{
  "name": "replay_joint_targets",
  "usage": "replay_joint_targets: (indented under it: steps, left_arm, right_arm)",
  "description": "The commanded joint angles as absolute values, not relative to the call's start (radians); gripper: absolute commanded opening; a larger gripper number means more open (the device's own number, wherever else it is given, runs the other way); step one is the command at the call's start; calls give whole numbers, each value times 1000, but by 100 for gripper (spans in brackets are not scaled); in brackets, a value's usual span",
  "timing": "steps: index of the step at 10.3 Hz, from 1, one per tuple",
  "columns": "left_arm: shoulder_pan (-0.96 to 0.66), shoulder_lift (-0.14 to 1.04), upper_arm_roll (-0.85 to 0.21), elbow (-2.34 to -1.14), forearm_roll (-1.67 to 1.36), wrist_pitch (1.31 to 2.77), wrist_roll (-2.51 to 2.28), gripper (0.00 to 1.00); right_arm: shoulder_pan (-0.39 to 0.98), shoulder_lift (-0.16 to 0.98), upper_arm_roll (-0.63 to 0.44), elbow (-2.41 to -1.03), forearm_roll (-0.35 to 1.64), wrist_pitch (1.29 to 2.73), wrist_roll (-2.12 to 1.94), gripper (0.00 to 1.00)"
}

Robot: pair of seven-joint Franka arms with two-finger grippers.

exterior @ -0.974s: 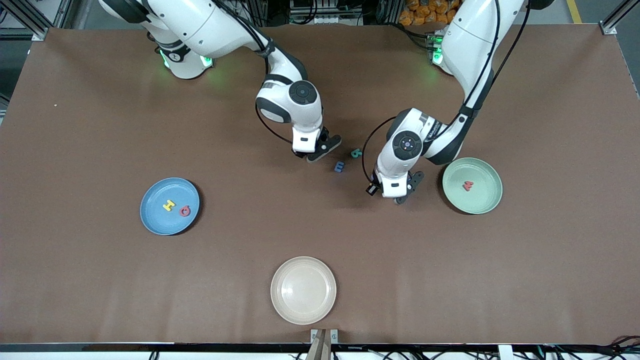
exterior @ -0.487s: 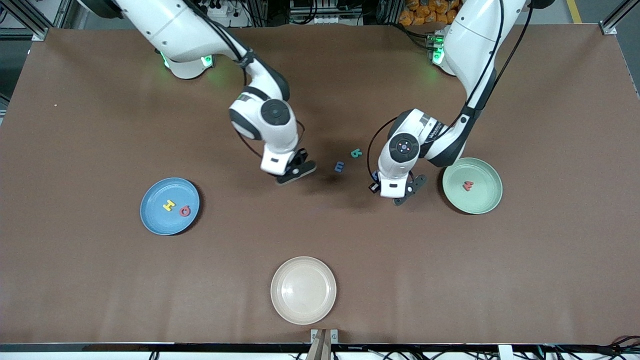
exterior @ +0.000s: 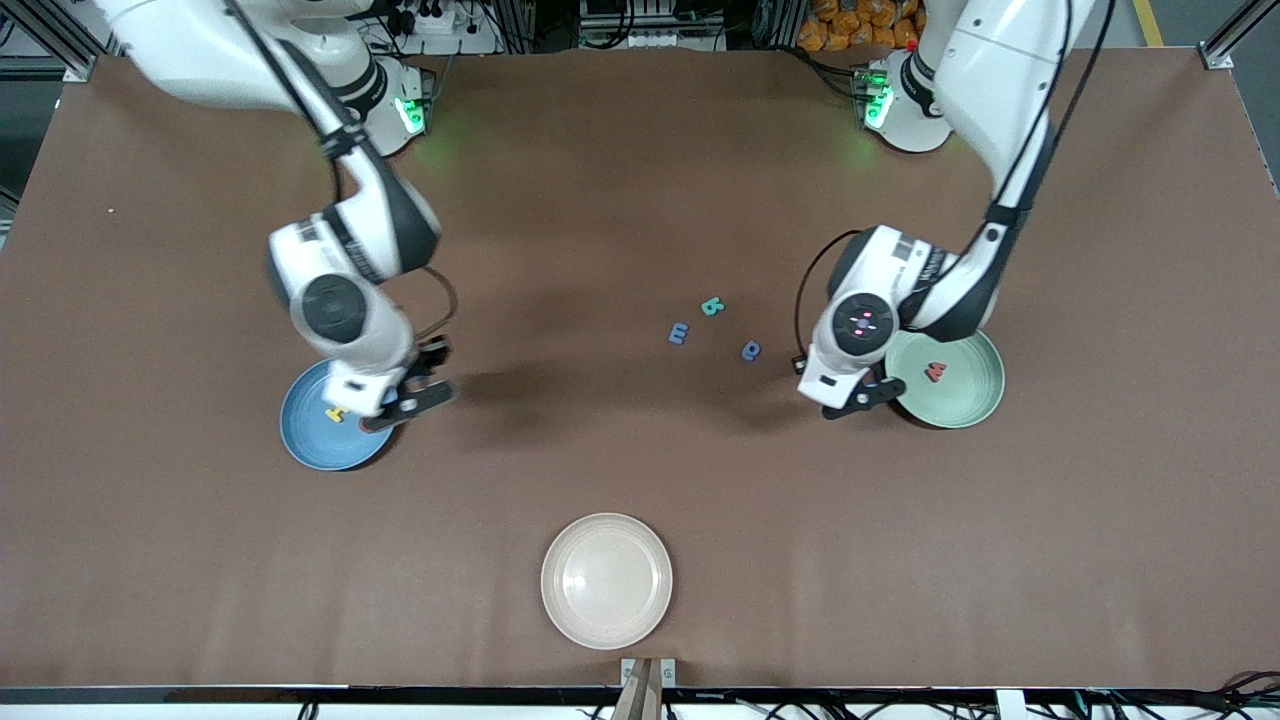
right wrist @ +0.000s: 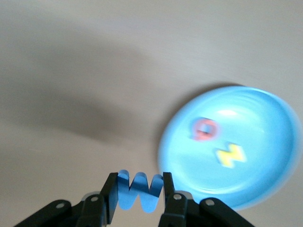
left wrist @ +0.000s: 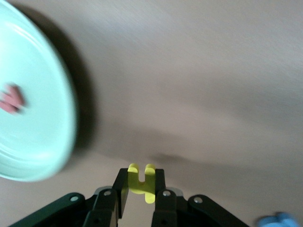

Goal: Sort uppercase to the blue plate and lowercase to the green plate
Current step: 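Place the W on the blue plate while the left gripper places the h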

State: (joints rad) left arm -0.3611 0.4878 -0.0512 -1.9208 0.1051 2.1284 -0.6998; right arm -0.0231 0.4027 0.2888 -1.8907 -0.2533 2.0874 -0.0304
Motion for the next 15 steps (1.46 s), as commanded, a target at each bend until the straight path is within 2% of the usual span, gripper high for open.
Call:
replay_joint_targets:
  steps: [1,2,3,4,5,6,7,8,10,11,12,15]
  left_arm:
    - [-344,422,-5,-1960,132,2079,-510,0]
    - [-344,411,26,-1980,138,2080,-439,0]
    - [-342,404,38,-1999,191,2085,-410,0]
    - [-336,397,38,-2034,248,2109,-410,0]
    - [-333,394,40,-2064,296,2144,-408,0]
    - [-325,394,43,-2084,345,2169,-408,0]
    - [-322,394,43,-2094,374,2181,-408,0]
    - [-316,394,43,-2094,374,2183,-408,16]
    - [-313,390,55,-2085,374,2183,-411,65]
    - [-311,376,60,-2077,361,2183,-408,82]
    - [-313,358,69,-2068,344,2181,-405,89]
    - [-319,316,61,-2045,107,2181,-403,91]
  right_arm:
    - [-60,383,187,-1931,-204,2095,-145,0]
    - [-67,393,154,-1931,-166,2106,-152,0]
    - [-71,397,143,-1933,-111,2138,-152,5]
    - [-69,408,131,-1933,-86,2157,-152,26]
    - [-66,411,130,-1933,-84,2160,-152,58]
    - [-66,404,130,-1933,-84,2148,-150,100]
    - [-66,390,130,-1933,-84,2134,-147,100]
    - [-67,358,130,-1931,-84,2106,-149,100]
    - [-71,299,130,-1931,-86,2095,-149,100]
    - [-69,273,130,-1931,-84,2077,-144,100]
    - [-60,262,130,-1930,-83,2057,-129,100]
    - [15,249,132,-1927,-75,2056,30,100]
